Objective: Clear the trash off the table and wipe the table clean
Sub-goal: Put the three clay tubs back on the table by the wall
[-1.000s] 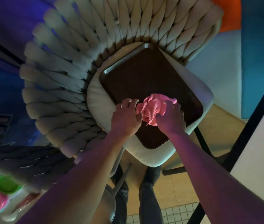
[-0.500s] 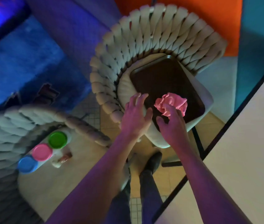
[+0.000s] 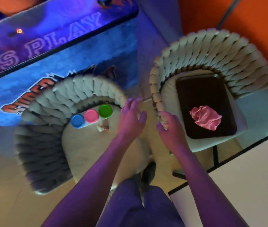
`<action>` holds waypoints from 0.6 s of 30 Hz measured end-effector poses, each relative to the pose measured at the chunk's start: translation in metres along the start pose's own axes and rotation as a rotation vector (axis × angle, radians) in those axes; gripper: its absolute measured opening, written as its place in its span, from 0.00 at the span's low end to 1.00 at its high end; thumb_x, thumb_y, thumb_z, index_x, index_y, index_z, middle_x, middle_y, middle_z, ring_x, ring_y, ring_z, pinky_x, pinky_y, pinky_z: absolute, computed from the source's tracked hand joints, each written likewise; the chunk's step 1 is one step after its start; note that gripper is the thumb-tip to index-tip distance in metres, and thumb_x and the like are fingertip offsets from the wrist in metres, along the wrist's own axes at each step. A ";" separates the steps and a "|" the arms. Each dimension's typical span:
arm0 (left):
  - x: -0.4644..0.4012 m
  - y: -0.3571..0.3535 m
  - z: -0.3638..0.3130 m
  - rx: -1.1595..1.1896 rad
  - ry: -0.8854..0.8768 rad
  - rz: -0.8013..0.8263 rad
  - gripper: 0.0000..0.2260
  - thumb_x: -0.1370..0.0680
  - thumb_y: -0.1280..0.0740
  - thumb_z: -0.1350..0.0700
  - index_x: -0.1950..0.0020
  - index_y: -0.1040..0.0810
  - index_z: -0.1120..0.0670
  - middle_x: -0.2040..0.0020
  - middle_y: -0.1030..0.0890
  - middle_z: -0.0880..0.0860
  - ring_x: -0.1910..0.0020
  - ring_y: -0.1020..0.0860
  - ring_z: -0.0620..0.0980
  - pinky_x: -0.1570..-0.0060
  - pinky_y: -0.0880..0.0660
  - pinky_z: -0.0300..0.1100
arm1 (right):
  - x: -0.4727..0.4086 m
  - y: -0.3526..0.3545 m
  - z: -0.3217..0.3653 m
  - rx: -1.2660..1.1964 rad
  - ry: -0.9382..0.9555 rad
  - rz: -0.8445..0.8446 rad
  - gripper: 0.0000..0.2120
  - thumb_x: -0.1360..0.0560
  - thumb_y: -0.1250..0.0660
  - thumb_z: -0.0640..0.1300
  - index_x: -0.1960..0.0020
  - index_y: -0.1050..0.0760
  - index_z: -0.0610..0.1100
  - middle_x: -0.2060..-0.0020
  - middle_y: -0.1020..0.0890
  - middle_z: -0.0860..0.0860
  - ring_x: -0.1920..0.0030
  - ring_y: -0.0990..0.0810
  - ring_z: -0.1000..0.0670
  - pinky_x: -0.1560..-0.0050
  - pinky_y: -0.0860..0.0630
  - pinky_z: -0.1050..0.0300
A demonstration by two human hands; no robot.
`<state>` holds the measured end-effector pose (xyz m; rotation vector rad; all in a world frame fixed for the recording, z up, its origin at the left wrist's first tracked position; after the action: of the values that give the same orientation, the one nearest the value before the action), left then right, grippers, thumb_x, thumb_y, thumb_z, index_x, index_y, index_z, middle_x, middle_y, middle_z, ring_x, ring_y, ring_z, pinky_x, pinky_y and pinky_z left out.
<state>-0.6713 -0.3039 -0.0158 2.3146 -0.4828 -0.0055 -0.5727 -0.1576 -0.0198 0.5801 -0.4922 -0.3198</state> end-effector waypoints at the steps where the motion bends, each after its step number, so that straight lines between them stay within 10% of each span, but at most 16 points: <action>1: 0.008 0.011 0.011 0.005 0.032 -0.026 0.23 0.23 0.31 0.54 0.27 0.28 0.52 0.29 0.29 0.56 0.30 0.29 0.56 0.31 0.30 0.53 | 0.004 -0.009 0.006 0.003 0.022 0.036 0.19 0.21 0.33 0.45 0.31 0.28 0.49 0.35 0.27 0.48 0.39 0.24 0.48 0.40 0.23 0.47; 18: 0.127 0.116 0.214 -0.036 0.543 -0.139 0.26 0.22 0.31 0.55 0.25 0.31 0.53 0.29 0.31 0.57 0.30 0.29 0.57 0.30 0.33 0.51 | 0.026 -0.138 0.026 0.099 0.024 0.263 0.17 0.24 0.32 0.44 0.35 0.24 0.47 0.42 0.19 0.46 0.45 0.20 0.48 0.43 0.23 0.52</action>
<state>-0.6249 -0.5689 -0.0714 2.1885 -0.0450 0.5268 -0.5855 -0.2900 -0.0733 0.6067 -0.5566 -0.0379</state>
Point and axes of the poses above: each hand's wrist, its own x-axis away from the middle knuckle, its own y-axis out of the back of the hand, z = x × y, the point moved 8 cm from there along -x, towards the middle knuckle
